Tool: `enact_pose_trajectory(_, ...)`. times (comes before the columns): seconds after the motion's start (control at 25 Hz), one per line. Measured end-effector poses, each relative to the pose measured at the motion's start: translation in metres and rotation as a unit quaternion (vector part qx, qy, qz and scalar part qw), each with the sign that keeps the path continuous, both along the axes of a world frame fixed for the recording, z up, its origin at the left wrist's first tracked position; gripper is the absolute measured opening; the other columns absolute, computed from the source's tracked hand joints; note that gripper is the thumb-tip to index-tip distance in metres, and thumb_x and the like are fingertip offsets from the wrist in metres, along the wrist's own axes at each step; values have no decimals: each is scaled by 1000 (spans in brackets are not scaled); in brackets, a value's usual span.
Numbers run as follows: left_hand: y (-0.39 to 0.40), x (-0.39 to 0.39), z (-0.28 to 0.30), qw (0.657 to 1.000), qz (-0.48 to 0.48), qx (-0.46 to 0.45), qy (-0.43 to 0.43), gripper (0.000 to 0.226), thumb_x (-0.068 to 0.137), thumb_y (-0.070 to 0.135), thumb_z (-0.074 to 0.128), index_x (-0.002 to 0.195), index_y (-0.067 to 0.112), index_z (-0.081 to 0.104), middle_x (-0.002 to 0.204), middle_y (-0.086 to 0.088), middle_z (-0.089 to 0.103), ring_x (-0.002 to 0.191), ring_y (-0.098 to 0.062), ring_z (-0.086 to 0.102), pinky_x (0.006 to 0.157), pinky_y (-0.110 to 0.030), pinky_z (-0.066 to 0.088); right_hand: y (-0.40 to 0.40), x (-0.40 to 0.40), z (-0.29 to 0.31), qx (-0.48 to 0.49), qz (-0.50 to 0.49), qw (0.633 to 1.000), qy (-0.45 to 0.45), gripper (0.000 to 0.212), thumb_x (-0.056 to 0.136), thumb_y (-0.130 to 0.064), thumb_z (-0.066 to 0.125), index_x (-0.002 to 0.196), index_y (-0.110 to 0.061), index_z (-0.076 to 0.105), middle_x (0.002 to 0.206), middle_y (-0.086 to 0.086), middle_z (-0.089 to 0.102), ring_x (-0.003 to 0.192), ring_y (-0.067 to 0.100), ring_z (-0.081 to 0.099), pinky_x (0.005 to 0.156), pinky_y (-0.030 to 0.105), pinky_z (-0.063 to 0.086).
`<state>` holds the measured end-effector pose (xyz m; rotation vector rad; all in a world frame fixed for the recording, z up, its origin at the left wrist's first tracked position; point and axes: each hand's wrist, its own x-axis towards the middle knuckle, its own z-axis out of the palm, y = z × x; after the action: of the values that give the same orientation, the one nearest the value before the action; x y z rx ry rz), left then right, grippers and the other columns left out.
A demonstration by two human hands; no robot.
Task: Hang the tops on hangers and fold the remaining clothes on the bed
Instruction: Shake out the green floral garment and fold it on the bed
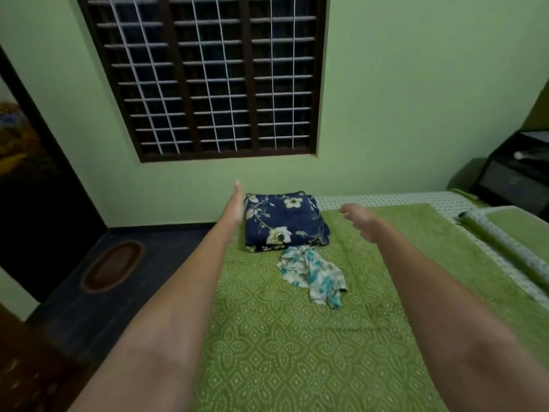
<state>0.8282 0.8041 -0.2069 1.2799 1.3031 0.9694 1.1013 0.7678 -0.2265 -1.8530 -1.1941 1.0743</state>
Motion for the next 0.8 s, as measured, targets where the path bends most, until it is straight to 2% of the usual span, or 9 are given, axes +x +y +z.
enact_pose_trajectory(0.12, 30, 25, -61, 998, -12, -54, 19, 70, 96, 62, 8, 153, 23, 12, 160, -1, 13, 147, -23, 13, 117, -44, 13, 31, 26, -64, -62, 14, 994, -86, 39, 100, -16, 44, 132, 4, 48, 138, 19, 47, 125, 33, 45, 103, 41, 35)
enact_pose_trajectory(0.24, 63, 55, -143, 987, -16, -148, 69, 72, 95, 63, 16, 154, 22, 13, 160, -2, 12, 146, -26, 16, 116, -46, 17, 74, 52, -150, -118, 50, 977, -173, 29, 93, -7, 51, 116, 8, 61, 121, 20, 61, 106, 31, 58, 92, 39, 46)
enact_pose_trajectory(0.36, 93, 79, -246, 965, -52, -205, 156, 70, 97, 56, 34, 153, 19, 16, 159, -6, 16, 142, -30, 25, 112, -43, 28, 102, 70, -245, -160, 60, 960, -223, 28, 91, -7, 53, 116, 2, 64, 119, 19, 63, 110, 34, 58, 89, 32, 46)
enact_pose_trajectory(0.44, 110, 92, -325, 945, -113, -211, 225, 69, 97, 41, 48, 153, 18, 15, 158, -7, 19, 139, -32, 31, 104, -37, 36, 114, 77, -317, -181, 71, 949, -249, 32, 92, -9, 52, 122, -2, 60, 128, 18, 58, 116, 32, 55, 91, 29, 43)
enact_pose_trajectory(0.48, 116, 95, -366, 930, -146, -208, 267, 71, 96, 36, 52, 153, 17, 14, 158, -9, 18, 140, -32, 29, 105, -37, 36, 119, 80, -352, -190, 88, 943, -260, 35, 93, -10, 52, 127, -3, 56, 132, 18, 54, 120, 31, 52, 94, 29, 41)
enact_pose_trajectory(0.56, 126, 98, -443, 882, -210, -193, 375, 76, 95, 36, 54, 153, 16, 9, 161, -7, 6, 145, -32, 14, 114, -41, 26, 131, 87, -422, -201, 111, 933, -277, 46, 93, -12, 56, 138, -5, 45, 141, 20, 45, 127, 32, 46, 100, 30, 36)
enact_pose_trajectory(0.64, 129, 96, -516, 821, -243, -148, 494, 78, 97, 43, 48, 153, 21, 0, 160, -2, -12, 147, -31, -5, 119, -46, 11, 143, 91, -485, -189, 105, 937, -275, 62, 90, -13, 62, 145, -8, 33, 146, 23, 33, 130, 35, 40, 102, 35, 34)
enact_pose_trajectory(0.68, 128, 93, -544, 802, -245, -114, 533, 77, 97, 47, 42, 153, 24, -5, 159, 0, -18, 146, -30, -12, 119, -47, 4, 147, 92, -510, -172, 90, 941, -276, 69, 88, -12, 65, 147, -10, 30, 148, 24, 27, 131, 37, 38, 103, 37, 35)
enact_pose_trajectory(0.8, 123, 84, -607, 779, -241, -63, 576, 71, 98, 57, 22, 149, 29, -19, 157, 4, -25, 145, -28, -19, 118, -49, -6, 164, 96, -572, -132, 63, 941, -305, 79, 84, -13, 69, 150, -19, 26, 153, 20, 16, 136, 37, 30, 108, 39, 32)
